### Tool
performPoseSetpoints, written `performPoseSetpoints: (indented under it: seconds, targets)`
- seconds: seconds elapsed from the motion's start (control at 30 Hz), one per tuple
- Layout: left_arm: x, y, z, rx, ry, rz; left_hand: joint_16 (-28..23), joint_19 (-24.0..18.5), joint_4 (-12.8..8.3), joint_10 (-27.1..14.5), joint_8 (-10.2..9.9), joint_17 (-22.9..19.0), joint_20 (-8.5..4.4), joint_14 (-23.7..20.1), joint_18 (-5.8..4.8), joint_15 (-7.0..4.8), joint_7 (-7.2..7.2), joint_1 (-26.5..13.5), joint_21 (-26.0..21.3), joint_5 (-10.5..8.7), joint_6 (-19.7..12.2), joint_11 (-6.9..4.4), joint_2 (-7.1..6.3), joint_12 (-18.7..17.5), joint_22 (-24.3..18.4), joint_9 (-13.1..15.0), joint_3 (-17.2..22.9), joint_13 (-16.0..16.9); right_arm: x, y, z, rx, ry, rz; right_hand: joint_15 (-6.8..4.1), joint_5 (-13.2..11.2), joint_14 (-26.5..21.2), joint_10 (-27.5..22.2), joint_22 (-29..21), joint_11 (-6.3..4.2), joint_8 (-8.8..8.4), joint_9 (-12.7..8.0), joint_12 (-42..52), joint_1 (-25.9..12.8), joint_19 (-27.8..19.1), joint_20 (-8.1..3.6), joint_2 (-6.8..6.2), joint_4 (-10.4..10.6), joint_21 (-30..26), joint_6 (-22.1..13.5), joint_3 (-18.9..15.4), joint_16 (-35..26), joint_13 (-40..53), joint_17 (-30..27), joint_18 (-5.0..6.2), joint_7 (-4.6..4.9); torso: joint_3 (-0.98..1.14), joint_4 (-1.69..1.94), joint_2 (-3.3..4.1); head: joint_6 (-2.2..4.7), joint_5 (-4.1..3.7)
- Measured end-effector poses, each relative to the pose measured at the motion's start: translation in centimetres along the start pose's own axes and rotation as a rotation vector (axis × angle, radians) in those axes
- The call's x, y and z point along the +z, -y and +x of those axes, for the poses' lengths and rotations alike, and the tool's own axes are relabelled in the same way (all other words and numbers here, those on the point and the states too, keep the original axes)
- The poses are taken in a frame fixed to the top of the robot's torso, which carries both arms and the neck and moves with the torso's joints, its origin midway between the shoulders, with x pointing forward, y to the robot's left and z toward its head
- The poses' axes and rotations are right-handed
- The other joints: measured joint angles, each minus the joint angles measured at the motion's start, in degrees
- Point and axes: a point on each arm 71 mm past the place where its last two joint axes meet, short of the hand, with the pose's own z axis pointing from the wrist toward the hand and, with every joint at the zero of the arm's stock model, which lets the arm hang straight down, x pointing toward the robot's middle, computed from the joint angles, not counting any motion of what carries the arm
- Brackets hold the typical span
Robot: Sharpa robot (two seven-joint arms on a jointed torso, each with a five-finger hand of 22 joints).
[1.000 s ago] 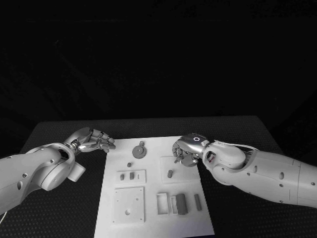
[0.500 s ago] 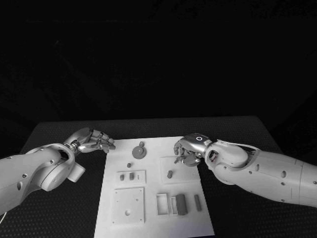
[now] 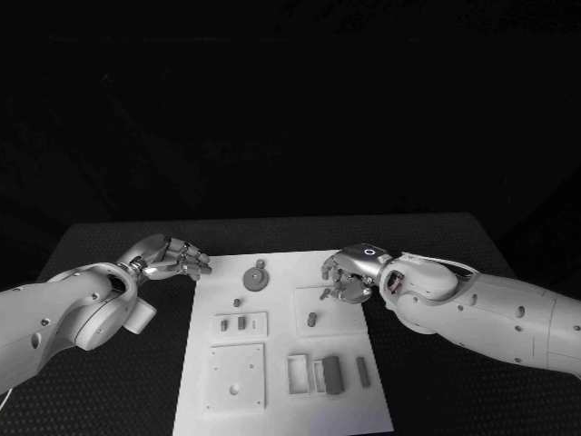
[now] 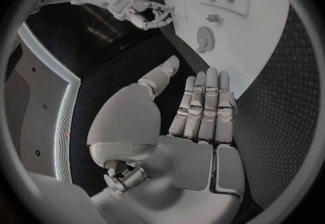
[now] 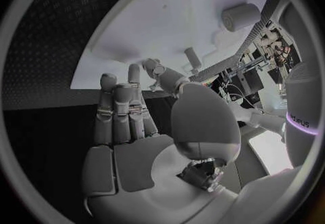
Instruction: Assemble the parts on the task board
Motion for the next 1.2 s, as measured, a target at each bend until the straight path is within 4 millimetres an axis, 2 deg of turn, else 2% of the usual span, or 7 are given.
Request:
performPoseSetpoints:
  seconds: [0.13,0.27,0.47,0.53,0.87,1.2]
  targets:
    - [0.0,0.0,0.0,0.0,0.0,0.0,0.0,0.0,0.0,0.0,0.0,0.0,0.0,0.0,0.0,0.0,0.0,0.0,0.0,0.0,0.0,0.0,0.0,0.0,-0.1,0.0,0.0,0.0,0.1,-0.1,0.0,0.012,-0.009,-0.003,0.0,0.0,0.0,0.0,0.0,-0.02,0.0,-0.2,0.4,-0.7,0.0,0.0,-0.16,0.6,0.0,0.0,-1.1,0.0,0.9,0.1,0.0,0.0,0.0,0.02,0.0,0.02,0.01]
    - [0.0,0.0,0.0,0.0,0.0,0.0,0.0,0.0,0.0,0.0,0.0,0.0,0.0,0.0,0.0,0.0,0.0,0.0,0.0,0.0,0.0,0.0,0.0,0.0,-0.1,0.0,0.0,-0.1,0.4,-0.3,0.1,0.023,-0.019,-0.007,-0.25,0.0,-0.3,0.5,0.0,-0.43,0.0,-0.7,1.9,-1.5,-0.2,-0.21,0.57,1.0,0.2,0.5,-3.2,0.3,3.2,0.2,0.0,-0.46,0.01,0.02,0.01,0.02,0.1]
    - [0.0,0.0,0.0,0.0,-0.001,0.001,0.0,0.0,0.0,0.0,0.0,0.1,0.0,0.2,0.0,-0.21,0.0,0.0,0.0,0.0,0.0,0.0,0.0,0.0,0.0,0.0,0.0,-0.1,0.9,0.3,0.5,0.029,-0.038,0.009,-0.25,0.0,-0.3,1.8,0.0,-0.76,0.0,-0.9,3.9,-2.0,-0.2,-0.21,1.06,1.5,0.5,1.2,-3.7,0.7,5.8,0.4,-0.01,-0.74,0.01,0.03,0.02,-0.03,0.14]
    - [0.0,0.0,0.0,0.0,-0.001,0.001,0.0,0.0,0.0,0.0,0.0,0.1,0.0,0.2,0.0,-0.21,0.0,0.0,0.0,0.0,0.0,0.0,0.0,0.0,0.0,0.0,0.0,-0.1,1.1,0.4,0.6,0.03,-0.044,0.014,-0.7,0.0,-0.4,1.3,0.0,-1.2,0.0,-1.2,7.5,-1.6,-0.2,-0.21,1.46,1.4,1.0,1.6,-4.7,1.6,11.5,0.9,0.01,-1.22,0.01,0.03,0.03,-0.04,0.14]
    - [0.0,0.0,0.0,-0.001,-0.001,0.0,0.0,0.0,0.2,0.0,0.0,0.1,0.0,0.2,0.0,-0.21,0.0,0.0,0.0,0.0,0.0,-0.01,0.0,0.0,-0.1,0.0,-0.2,-0.1,1.5,0.3,0.7,0.036,-0.063,0.009,-1.42,0.0,-0.8,-4.7,0.0,-1.78,0.0,-2.7,20.9,-1.6,-0.4,-0.41,2.83,1.5,3.2,2.7,-5.1,5.4,33.0,2.7,0.01,-1.41,0.02,0.04,0.04,-0.16,0.3]
    - [-0.1,0.0,0.0,-0.001,-0.001,-0.001,0.0,0.0,0.2,0.0,0.0,0.2,0.0,0.2,0.0,-0.21,0.0,0.0,0.0,0.0,0.0,-0.01,0.0,0.0,-0.1,0.0,-0.2,-0.1,1.5,0.2,0.8,0.044,-0.078,0.005,-1.34,0.0,-0.9,-5.9,0.0,-1.8,0.0,-3.0,24.8,-1.9,-0.6,-0.62,3.11,1.5,4.2,3.1,-5.1,7.3,38.0,3.4,0.01,-1.39,0.01,0.01,0.01,-0.26,0.38]
